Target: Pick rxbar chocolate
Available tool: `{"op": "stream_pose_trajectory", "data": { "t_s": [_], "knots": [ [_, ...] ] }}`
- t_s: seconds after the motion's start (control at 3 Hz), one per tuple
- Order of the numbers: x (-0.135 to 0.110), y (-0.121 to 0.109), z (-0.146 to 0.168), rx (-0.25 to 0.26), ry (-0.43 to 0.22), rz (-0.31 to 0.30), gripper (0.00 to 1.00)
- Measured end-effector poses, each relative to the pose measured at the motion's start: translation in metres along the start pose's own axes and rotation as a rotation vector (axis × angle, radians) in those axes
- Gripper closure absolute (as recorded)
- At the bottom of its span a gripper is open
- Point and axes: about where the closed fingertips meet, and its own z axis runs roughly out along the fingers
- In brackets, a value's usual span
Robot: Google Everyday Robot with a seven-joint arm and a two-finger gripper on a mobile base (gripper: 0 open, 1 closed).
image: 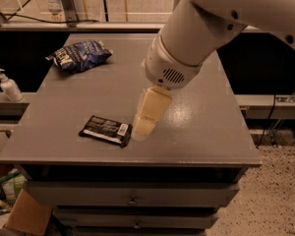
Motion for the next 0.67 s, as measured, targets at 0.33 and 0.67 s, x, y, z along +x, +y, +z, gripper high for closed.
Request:
{"op": "stream_pose_trajectory", "data": {
  "t_s": [0.33,0.67],
  "knots": [
    [-0.027,0.003,0.034,-0.038,-0.033,0.017,0.0],
    [-0.046,0.011,0.063,-0.059,-0.051,0.055,0.0]
  ]
}}
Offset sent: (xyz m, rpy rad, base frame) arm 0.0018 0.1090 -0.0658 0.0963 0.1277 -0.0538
